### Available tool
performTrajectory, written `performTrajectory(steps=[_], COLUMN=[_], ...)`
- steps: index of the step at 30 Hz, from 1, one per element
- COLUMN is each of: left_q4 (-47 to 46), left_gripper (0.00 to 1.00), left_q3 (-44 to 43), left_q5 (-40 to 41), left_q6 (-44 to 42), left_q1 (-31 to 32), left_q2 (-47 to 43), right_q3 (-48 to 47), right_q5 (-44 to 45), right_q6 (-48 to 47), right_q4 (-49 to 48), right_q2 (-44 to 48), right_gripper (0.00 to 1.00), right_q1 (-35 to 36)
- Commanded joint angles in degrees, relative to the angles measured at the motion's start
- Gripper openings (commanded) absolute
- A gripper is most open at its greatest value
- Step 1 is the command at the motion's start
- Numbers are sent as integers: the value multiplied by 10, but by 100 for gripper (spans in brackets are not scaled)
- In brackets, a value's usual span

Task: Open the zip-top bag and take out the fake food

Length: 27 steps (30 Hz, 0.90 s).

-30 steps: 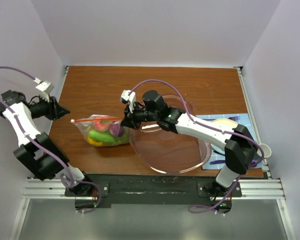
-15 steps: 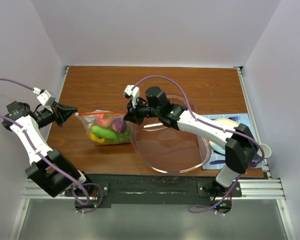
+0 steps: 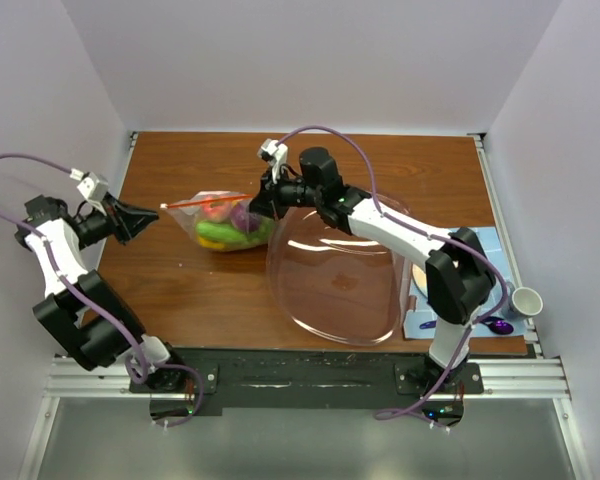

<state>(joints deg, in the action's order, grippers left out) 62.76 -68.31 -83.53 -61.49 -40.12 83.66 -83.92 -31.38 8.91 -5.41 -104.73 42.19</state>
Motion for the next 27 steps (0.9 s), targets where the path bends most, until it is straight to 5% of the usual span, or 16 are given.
performTrajectory(steps=[1, 3, 6, 10, 12, 13, 27], left_q4=[-3, -36, -21, 126, 126, 124, 117], left_gripper=[30, 43, 50, 59, 86, 89, 93], left_q3=[55, 84, 80, 39, 18, 13, -90], left_q5=[-142, -142, -142, -142, -142, -142, -144], left_q6=[-112, -125, -167, -317, -305, -302, -263], left_q1=[54, 85, 94, 88, 81, 68, 45], left_q2=[-48, -58, -38, 26, 51, 54, 84], right_q3=[-55, -63, -70, -98, -104, -106, -88], right_q5=[-81, -96, -108, -124, -129, -131, -174], right_q6=[64, 94, 111, 115, 122, 124, 163], right_q4=[-101, -130, -151, -145, -142, -140, -176], right_q2=[-14, -25, -26, -31, -33, -31, -18], right_gripper=[0, 0, 0, 0, 0, 0, 0], right_q1=[4, 4, 3, -3, -6, -7, -13])
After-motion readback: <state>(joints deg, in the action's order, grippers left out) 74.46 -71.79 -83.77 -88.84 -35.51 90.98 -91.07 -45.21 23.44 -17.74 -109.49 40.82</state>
